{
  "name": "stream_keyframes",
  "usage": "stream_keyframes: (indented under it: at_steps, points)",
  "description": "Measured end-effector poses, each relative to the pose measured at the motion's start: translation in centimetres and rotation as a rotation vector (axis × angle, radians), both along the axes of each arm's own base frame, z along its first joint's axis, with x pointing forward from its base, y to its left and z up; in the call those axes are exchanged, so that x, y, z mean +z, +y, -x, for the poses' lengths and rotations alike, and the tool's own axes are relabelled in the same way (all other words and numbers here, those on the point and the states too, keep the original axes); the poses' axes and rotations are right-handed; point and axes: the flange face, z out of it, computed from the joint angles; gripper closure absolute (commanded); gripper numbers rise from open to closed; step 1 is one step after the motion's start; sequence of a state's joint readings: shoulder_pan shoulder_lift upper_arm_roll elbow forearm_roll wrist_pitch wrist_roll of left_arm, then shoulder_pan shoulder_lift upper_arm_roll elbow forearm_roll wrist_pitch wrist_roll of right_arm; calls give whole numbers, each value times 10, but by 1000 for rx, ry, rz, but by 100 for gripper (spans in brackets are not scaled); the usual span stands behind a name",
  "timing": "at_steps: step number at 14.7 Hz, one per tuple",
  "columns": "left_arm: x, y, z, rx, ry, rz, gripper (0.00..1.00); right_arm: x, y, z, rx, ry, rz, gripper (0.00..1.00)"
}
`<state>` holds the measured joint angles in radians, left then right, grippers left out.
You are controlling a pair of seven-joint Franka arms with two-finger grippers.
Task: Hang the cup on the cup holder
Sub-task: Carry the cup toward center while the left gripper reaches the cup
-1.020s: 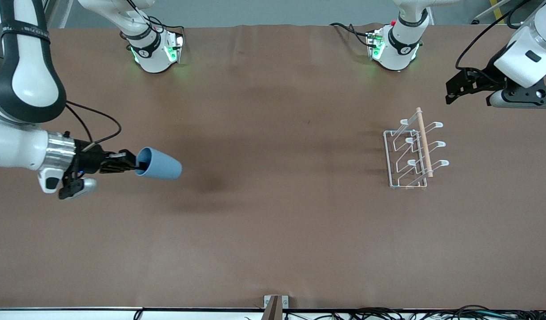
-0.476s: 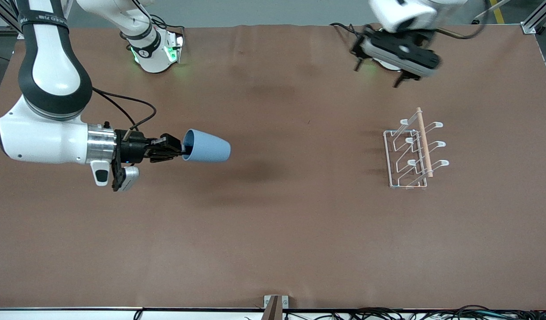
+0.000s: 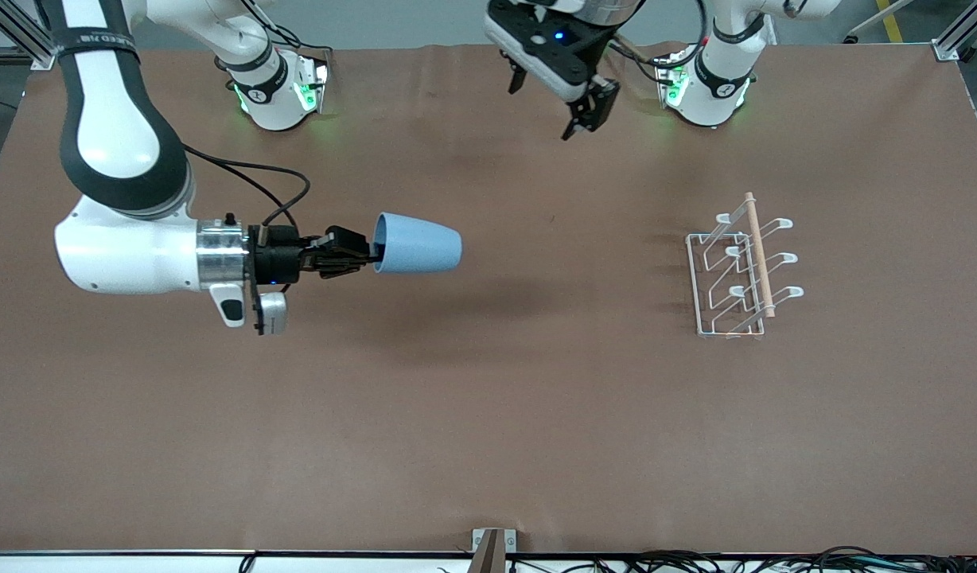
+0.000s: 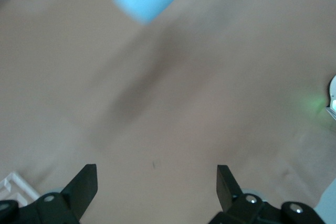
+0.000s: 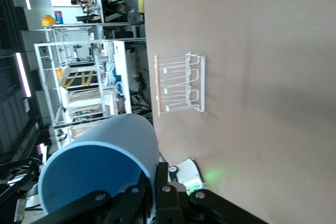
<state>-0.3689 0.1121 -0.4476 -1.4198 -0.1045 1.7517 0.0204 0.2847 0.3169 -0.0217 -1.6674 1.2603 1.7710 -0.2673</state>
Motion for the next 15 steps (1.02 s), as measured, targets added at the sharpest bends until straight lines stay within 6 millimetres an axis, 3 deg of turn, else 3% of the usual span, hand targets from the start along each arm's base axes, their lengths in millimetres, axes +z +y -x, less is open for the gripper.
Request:
stream_keyframes:
  at_steps: [4, 9, 15]
  points:
    - [-4, -11, -23, -173, -117, 70, 0, -11, 33, 15, 76, 44, -28, 99]
    - [-32, -22, -49, -307, -182, 102, 0, -9, 39, 26, 155, 80, -58, 99]
    - [-60, -49, -42, -378, -178, 76, 0, -2, 41, 25, 158, 70, -68, 99]
